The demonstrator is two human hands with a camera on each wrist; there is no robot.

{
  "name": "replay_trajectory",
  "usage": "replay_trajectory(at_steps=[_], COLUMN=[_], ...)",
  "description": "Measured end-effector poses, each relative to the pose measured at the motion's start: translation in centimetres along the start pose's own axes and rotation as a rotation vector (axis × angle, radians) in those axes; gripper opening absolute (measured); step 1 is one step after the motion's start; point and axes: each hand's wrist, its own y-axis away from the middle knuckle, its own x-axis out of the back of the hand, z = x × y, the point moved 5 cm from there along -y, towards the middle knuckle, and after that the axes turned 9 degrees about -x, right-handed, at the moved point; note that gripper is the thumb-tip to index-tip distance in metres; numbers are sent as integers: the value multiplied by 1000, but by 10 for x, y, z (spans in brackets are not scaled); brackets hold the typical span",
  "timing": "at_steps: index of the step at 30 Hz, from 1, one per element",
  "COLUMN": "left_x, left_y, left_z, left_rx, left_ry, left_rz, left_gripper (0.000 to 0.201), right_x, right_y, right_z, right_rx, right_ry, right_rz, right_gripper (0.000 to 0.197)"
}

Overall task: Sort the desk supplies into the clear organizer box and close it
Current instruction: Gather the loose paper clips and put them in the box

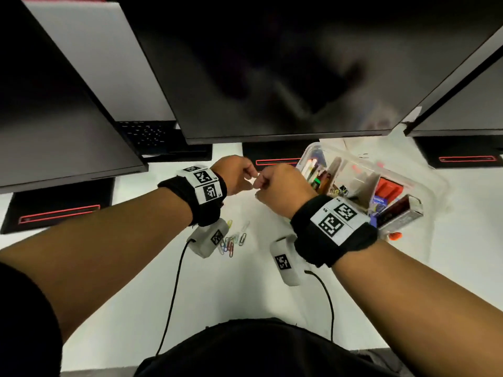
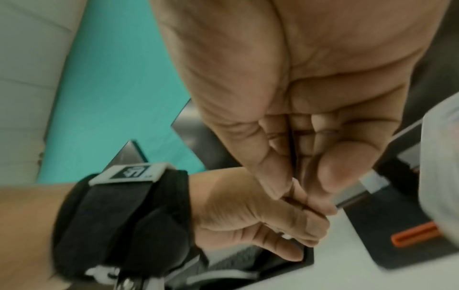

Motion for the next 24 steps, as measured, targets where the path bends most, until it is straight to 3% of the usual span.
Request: replay_trajectory(at_steps=[3, 6, 10, 12, 15, 20, 24], left_x=[-18, -42, -70, -79, -90, -95, -92], left_y=[30, 56, 76, 80, 81, 78, 72], left_z=[-35, -61, -83, -85, -86, -94, -93], left_rx=[21, 92, 146, 145, 149, 201, 195], left_ry=[-172, -216, -201, -198, -175, -16, 34], left_rz=[-213, -368, -380, -333, -239, -112, -56], left_gripper=[34, 53, 92, 99, 97, 63, 35], right_x=[-53, -97, -129, -137, -147, -165, -170], right_y=[5, 5, -1, -4, -5, -7, -16], right_z=[-8, 9, 37, 44, 45, 33, 27], right_rx=[69, 15, -139, -162, -139, -52, -28], right_ry=[240, 348, 255, 201, 169, 53, -25], right_rz=[-216, -342, -351, -325, -306, -188, -179], right_gripper=[31, 39, 60, 73, 77, 24, 21])
